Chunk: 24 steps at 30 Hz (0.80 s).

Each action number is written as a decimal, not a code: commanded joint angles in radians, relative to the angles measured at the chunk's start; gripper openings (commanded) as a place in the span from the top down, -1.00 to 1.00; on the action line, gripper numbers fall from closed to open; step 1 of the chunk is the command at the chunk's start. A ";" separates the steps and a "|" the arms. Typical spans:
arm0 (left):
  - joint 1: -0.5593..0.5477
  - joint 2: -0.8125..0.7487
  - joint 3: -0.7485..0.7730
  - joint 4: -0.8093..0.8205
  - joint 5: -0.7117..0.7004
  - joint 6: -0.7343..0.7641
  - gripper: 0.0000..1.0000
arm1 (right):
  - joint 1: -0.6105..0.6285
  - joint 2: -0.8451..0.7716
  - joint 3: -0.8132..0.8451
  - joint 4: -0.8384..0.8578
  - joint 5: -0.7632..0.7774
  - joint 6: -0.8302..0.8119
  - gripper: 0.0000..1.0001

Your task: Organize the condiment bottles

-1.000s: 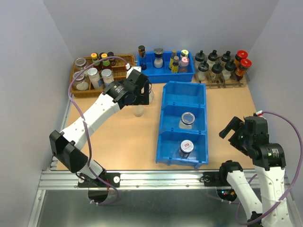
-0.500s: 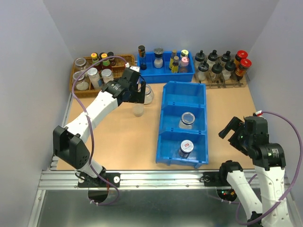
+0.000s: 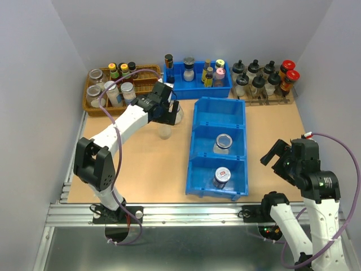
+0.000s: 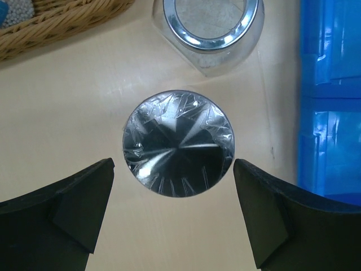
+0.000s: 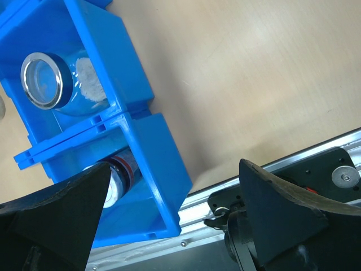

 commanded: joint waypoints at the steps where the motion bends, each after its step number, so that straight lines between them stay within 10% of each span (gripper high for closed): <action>1: 0.013 0.023 0.004 0.033 -0.001 0.030 -0.97 | -0.003 0.006 -0.006 0.025 0.008 -0.010 -1.00; 17: 0.036 0.102 0.009 0.108 0.069 0.046 -0.72 | -0.003 0.028 -0.013 0.042 0.011 -0.010 -1.00; 21: 0.036 0.096 -0.005 0.113 0.089 0.047 -0.30 | -0.003 0.031 -0.020 0.051 0.007 -0.010 -1.00; 24: 0.036 0.083 -0.013 0.091 0.108 0.043 0.54 | -0.003 0.034 -0.020 0.053 0.008 -0.010 -1.00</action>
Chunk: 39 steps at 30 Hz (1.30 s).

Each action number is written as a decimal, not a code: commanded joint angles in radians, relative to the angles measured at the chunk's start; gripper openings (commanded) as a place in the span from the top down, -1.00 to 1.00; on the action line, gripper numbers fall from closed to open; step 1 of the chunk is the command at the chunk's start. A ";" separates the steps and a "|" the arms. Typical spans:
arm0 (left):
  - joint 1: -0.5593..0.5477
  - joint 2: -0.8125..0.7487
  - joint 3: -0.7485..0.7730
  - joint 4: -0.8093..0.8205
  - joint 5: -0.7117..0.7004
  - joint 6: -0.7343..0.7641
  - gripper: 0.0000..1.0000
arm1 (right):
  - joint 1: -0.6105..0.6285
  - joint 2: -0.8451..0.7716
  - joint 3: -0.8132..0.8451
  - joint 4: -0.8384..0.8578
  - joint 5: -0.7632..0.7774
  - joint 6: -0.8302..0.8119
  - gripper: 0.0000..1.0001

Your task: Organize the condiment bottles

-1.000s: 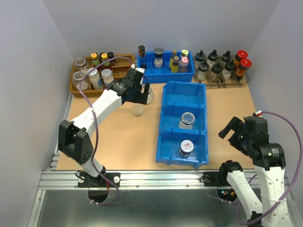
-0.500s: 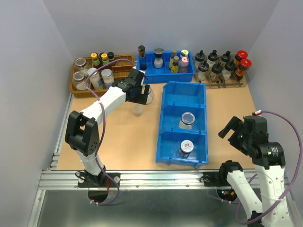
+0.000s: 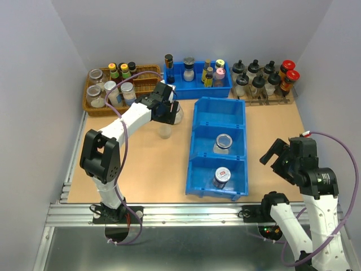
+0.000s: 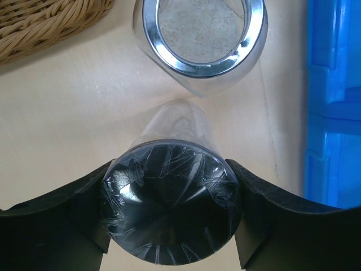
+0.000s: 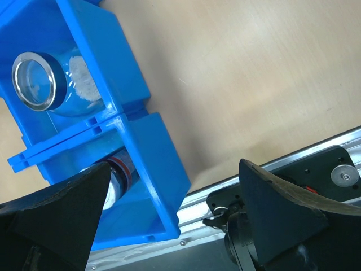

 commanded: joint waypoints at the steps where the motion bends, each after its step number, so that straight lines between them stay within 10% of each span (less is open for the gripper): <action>1: 0.003 -0.047 -0.012 -0.017 0.031 -0.001 0.76 | -0.004 0.006 -0.011 0.045 0.008 -0.007 -1.00; 2: 0.002 -0.058 -0.014 -0.032 0.025 -0.010 0.99 | -0.004 0.004 -0.012 0.045 0.010 -0.007 -1.00; 13: -0.082 -0.280 0.200 -0.217 -0.022 -0.168 1.00 | -0.003 -0.003 -0.038 0.048 0.000 0.007 -1.00; 30: -0.283 0.402 0.990 -0.229 0.028 -0.070 1.00 | -0.003 -0.018 -0.009 0.041 0.001 0.019 -1.00; 39: -0.333 0.519 1.012 -0.120 0.060 -0.063 1.00 | -0.003 -0.026 -0.022 0.024 -0.010 0.002 -1.00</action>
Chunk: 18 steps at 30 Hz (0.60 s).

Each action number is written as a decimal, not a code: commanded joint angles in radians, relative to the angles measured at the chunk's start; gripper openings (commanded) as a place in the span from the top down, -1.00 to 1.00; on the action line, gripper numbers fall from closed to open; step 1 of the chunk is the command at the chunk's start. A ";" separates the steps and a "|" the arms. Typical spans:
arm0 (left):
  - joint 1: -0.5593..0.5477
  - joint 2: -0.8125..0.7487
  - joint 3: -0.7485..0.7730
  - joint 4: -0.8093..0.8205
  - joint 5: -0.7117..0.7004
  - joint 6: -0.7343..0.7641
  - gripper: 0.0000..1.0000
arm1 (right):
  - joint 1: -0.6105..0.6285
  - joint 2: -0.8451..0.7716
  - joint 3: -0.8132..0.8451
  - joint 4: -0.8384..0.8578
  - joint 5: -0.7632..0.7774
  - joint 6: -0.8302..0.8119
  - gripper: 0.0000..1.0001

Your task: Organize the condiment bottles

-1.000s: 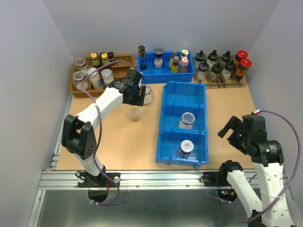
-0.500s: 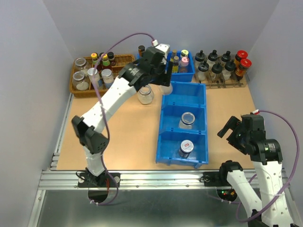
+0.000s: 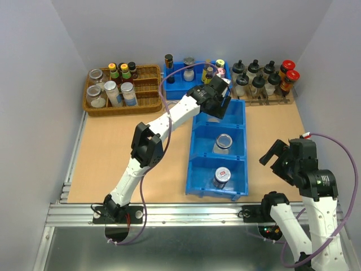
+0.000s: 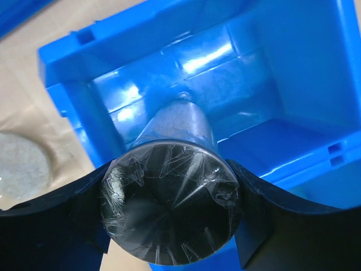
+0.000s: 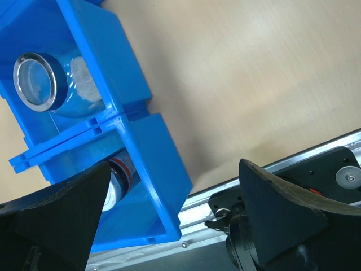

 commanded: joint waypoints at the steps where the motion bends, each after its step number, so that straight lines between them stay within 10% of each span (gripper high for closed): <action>1: -0.033 -0.051 0.095 0.126 0.035 0.028 1.00 | -0.003 -0.001 0.003 0.011 -0.008 -0.010 -1.00; 18: -0.094 0.058 0.104 0.216 0.055 0.083 1.00 | -0.003 -0.012 -0.024 0.028 -0.059 -0.030 -1.00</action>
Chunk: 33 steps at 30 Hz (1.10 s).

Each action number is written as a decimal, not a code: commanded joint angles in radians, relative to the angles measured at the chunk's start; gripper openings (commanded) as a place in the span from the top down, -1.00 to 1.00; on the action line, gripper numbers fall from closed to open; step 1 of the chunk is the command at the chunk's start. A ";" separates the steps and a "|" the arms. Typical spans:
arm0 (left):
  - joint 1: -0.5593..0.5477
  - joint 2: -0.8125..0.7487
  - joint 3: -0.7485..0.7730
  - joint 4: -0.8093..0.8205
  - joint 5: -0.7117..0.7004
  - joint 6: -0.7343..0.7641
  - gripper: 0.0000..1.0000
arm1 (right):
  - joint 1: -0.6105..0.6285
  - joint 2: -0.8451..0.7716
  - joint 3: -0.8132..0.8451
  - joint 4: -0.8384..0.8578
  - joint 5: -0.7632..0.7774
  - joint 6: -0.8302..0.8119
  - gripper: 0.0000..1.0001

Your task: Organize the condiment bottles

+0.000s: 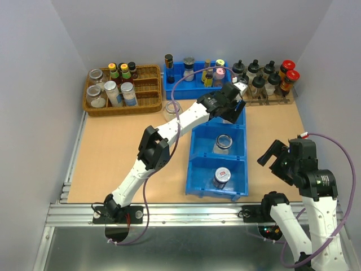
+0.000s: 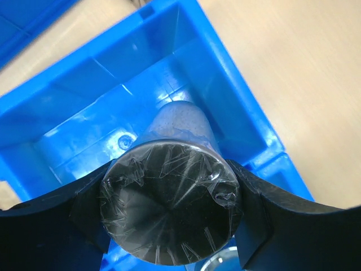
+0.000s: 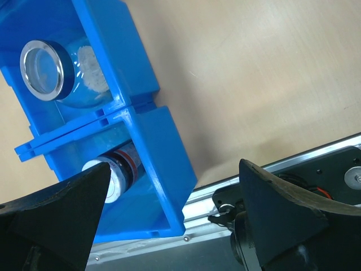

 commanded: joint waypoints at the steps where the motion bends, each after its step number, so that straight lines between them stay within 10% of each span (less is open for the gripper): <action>1: -0.007 0.008 0.059 0.050 0.026 0.017 0.99 | -0.003 -0.014 -0.024 0.028 -0.015 -0.021 -1.00; 5: -0.009 0.016 0.065 0.052 0.027 0.016 0.66 | -0.001 -0.012 -0.025 0.031 -0.021 -0.024 -1.00; 9: -0.009 0.008 0.070 0.058 0.020 0.016 -0.27 | -0.003 -0.014 -0.030 0.034 -0.025 -0.026 -1.00; 13: -0.009 -0.006 0.070 0.070 0.015 0.016 -0.56 | -0.001 -0.017 -0.036 0.037 -0.030 -0.024 -1.00; 33: -0.009 -0.130 0.035 0.130 -0.019 0.000 -0.96 | -0.003 -0.006 -0.041 0.038 -0.027 -0.013 -1.00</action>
